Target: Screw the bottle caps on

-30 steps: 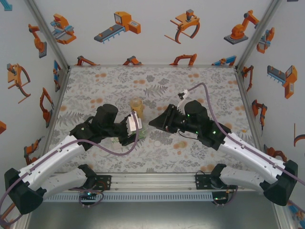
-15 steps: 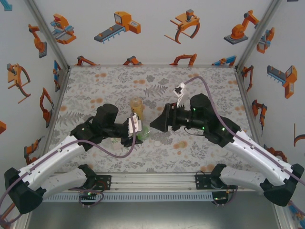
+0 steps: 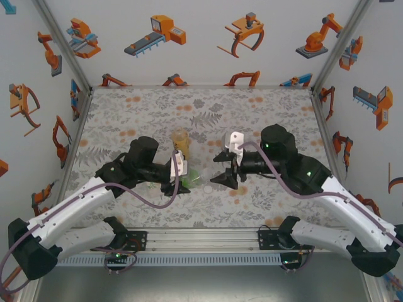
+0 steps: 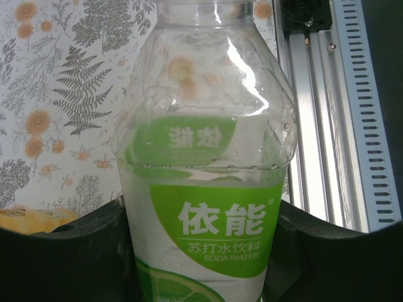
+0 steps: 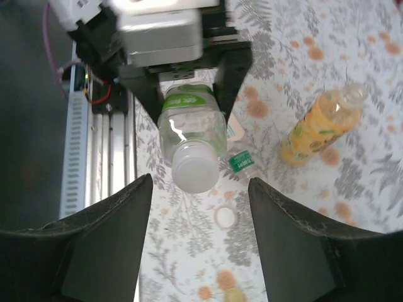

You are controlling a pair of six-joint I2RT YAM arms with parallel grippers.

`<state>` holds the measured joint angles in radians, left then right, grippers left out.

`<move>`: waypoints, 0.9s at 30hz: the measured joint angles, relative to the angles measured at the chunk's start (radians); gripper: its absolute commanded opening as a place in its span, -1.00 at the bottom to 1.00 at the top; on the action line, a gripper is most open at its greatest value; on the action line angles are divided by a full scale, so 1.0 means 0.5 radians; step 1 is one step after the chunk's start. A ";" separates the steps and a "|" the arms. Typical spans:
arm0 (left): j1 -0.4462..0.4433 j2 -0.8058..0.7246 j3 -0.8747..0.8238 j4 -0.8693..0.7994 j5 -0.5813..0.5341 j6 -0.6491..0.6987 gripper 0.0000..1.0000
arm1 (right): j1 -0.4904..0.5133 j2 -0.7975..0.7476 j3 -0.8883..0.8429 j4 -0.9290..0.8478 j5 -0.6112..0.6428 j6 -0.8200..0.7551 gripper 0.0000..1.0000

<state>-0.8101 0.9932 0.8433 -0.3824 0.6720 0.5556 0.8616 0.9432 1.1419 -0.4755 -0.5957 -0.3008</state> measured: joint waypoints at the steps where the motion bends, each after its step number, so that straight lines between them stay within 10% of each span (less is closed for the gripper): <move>1: 0.000 0.004 0.000 0.000 0.007 0.000 -1.00 | 0.000 -0.003 -0.008 0.001 -0.032 -0.072 0.12; 27: 0.003 0.035 0.011 -0.001 0.103 -0.001 -1.00 | -0.002 0.106 -0.099 0.085 -0.223 -0.429 -0.10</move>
<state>-0.8085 1.0107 0.8490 -0.3828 0.7235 0.5552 0.8608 0.9962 1.0924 -0.4328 -0.7071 -0.5152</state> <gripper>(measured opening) 0.537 0.447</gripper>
